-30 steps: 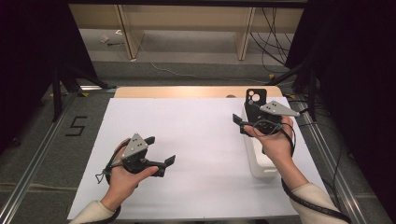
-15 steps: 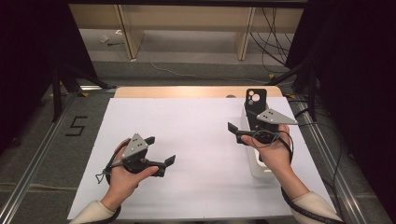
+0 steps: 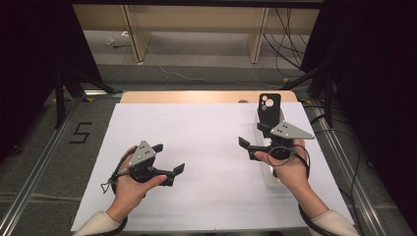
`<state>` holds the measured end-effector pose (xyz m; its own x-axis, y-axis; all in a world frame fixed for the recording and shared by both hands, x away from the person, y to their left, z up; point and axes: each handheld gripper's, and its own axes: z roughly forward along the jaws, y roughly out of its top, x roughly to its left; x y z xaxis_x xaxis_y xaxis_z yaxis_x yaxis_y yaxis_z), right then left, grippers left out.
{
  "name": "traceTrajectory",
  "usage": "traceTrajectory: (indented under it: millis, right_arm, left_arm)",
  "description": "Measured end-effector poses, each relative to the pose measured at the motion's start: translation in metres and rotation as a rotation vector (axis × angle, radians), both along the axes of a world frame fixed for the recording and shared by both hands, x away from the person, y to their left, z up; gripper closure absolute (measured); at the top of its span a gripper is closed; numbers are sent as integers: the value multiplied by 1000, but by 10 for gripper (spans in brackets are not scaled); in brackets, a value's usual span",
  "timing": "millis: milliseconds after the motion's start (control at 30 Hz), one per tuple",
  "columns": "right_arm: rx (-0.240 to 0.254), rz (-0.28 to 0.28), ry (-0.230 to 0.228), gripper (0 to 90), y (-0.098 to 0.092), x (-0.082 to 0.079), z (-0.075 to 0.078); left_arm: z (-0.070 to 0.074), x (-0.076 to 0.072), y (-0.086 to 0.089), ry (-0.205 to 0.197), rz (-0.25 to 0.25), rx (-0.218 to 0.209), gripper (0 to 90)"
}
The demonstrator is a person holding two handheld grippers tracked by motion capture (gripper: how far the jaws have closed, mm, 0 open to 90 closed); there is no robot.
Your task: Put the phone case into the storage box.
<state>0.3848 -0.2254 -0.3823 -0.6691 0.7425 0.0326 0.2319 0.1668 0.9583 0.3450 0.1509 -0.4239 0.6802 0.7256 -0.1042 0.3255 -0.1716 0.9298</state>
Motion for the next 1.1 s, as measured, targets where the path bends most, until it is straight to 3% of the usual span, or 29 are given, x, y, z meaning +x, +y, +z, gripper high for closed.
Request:
traceTrajectory:
  millis: [1100]
  right_arm:
    - [-7,71,-9,157,-21,-31,-12]
  left_arm:
    - [2,0,3,-2,12,-10,0]
